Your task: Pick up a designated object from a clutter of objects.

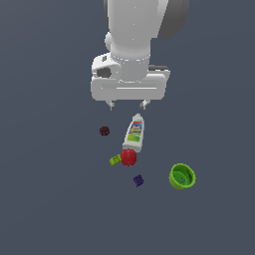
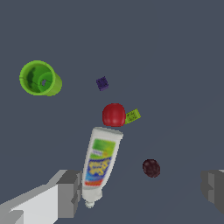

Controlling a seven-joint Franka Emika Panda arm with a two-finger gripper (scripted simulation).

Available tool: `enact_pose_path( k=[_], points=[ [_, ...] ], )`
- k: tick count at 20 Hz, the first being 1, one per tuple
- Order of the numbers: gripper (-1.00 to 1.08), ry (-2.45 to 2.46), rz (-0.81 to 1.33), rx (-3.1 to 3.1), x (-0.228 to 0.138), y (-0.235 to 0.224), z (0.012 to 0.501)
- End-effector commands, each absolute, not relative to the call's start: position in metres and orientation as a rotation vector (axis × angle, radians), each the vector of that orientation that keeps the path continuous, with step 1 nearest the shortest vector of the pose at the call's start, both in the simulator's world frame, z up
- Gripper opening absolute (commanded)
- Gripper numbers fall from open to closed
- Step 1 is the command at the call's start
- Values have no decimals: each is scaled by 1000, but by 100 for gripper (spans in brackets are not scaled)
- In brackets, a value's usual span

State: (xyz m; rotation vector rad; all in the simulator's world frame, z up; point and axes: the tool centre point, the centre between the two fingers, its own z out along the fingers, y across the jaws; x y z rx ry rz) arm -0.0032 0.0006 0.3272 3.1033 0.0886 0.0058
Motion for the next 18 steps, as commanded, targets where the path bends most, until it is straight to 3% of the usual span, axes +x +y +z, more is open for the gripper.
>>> enact_pose_path(
  k=[1, 18],
  points=[
    [100, 89, 6, 3103, -3, 1, 327],
    [100, 145, 5, 3082, 9, 0, 322]
  ],
)
